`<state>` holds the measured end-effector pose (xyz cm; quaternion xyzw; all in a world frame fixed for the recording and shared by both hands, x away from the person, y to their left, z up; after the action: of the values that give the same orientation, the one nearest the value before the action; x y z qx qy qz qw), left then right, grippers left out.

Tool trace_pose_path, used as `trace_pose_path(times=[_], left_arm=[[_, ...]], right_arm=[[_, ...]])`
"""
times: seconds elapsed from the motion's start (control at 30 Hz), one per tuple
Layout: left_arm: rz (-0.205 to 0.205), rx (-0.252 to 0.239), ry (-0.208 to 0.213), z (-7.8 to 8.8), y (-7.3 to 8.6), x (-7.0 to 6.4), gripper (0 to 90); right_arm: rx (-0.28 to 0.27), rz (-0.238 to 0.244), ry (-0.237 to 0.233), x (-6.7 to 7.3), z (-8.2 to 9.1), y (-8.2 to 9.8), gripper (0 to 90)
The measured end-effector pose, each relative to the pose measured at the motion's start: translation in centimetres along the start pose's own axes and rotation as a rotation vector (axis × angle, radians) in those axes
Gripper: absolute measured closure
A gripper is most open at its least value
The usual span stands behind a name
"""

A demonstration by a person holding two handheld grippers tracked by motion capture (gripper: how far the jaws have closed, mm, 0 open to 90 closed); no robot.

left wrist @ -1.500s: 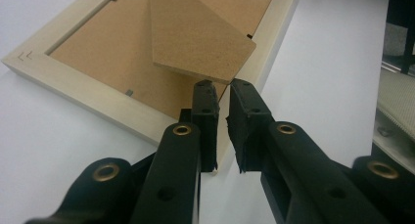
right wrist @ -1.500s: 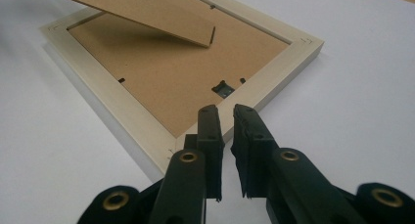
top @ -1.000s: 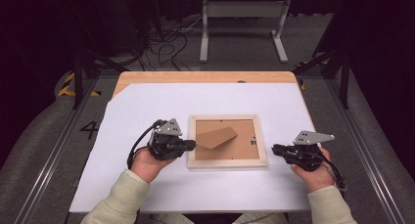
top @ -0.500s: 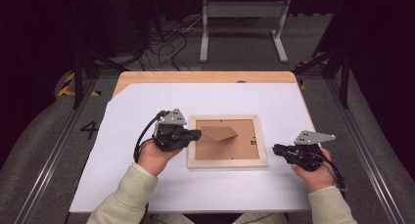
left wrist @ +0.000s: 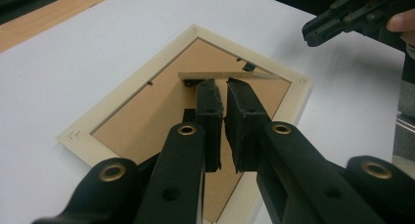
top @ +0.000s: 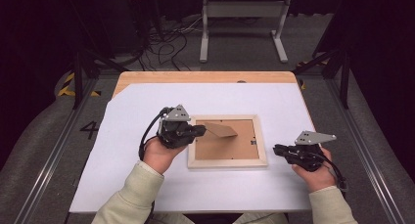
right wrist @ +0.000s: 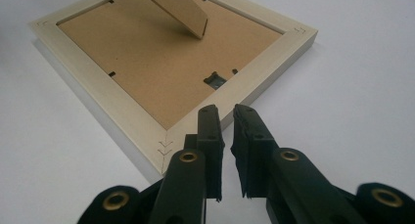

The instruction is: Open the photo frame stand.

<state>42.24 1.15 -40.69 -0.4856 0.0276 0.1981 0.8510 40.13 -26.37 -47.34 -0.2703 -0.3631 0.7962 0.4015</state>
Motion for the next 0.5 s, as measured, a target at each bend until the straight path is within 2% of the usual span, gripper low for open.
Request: trace_pose_path(times=[0.3, 0.43, 0.5], left_arm=[[0.029, 0.035, 0.004, 0.5, 1.2, 0.1, 76.0], [0.048, 0.025, 0.009, 1.5, 1.4, 0.2, 64.3], [0.085, 0.009, 0.016, 2.2, 1.3, 0.2, 62.2]], right_arm=[[-0.012, -0.003, 0.001, -0.1, 0.2, -0.1, 81.9], [-0.013, -0.003, -0.002, -0.1, 0.2, -0.1, 81.8], [-0.013, -0.001, -0.001, -0.1, 0.1, -0.1, 81.8]])
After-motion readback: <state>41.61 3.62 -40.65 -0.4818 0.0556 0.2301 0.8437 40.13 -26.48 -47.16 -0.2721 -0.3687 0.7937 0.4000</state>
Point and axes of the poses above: each handheld gripper's, and its own axes: z roughly backward along the jaws, y roughly out of its underside, x roughly to its left, the point moved 10 cm from there along -z, roughly forward along the jaws, and after that the axes turned 14 degrees about y, right-handed, at the moved point
